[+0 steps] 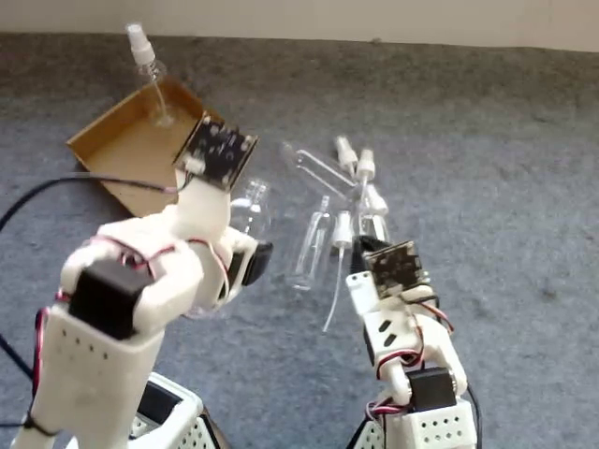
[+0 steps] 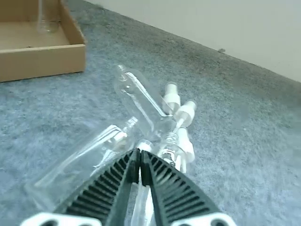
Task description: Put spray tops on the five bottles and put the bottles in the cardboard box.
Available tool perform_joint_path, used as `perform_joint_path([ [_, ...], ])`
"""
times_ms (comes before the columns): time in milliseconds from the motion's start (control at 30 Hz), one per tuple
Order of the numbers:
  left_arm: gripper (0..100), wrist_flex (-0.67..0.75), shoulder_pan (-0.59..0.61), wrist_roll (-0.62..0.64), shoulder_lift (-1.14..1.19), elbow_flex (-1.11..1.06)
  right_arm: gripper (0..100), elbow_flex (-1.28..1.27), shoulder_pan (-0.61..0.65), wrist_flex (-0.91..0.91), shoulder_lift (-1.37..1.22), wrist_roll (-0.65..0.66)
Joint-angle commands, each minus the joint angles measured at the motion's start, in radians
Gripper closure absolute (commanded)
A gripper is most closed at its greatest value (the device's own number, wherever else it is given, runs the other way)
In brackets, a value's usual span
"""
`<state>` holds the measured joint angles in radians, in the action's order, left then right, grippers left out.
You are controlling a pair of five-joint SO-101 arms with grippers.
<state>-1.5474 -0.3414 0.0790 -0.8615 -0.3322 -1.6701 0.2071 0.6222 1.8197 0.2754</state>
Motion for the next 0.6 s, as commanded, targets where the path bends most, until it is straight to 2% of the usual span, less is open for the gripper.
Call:
perform_joint_path([
  [0, 95, 0.157, -0.008, 0.006, -0.154, -0.168, 98.8, -0.044, -0.099, -0.010, 0.018, 0.002],
  [167, 95, 0.322, -0.008, 0.011, -0.275, -0.374, 98.8, 0.110, -0.114, 0.159, 0.018, 0.002],
  [367, 95, 0.456, -0.005, 0.009, -0.329, -0.516, 98.8, 0.308, -0.122, 0.280, 0.008, 0.006],
  [567, 95, 0.577, 0.067, 0.012, -0.349, -0.616, 98.8, 0.538, -0.124, 0.384, -0.225, 0.006],
])
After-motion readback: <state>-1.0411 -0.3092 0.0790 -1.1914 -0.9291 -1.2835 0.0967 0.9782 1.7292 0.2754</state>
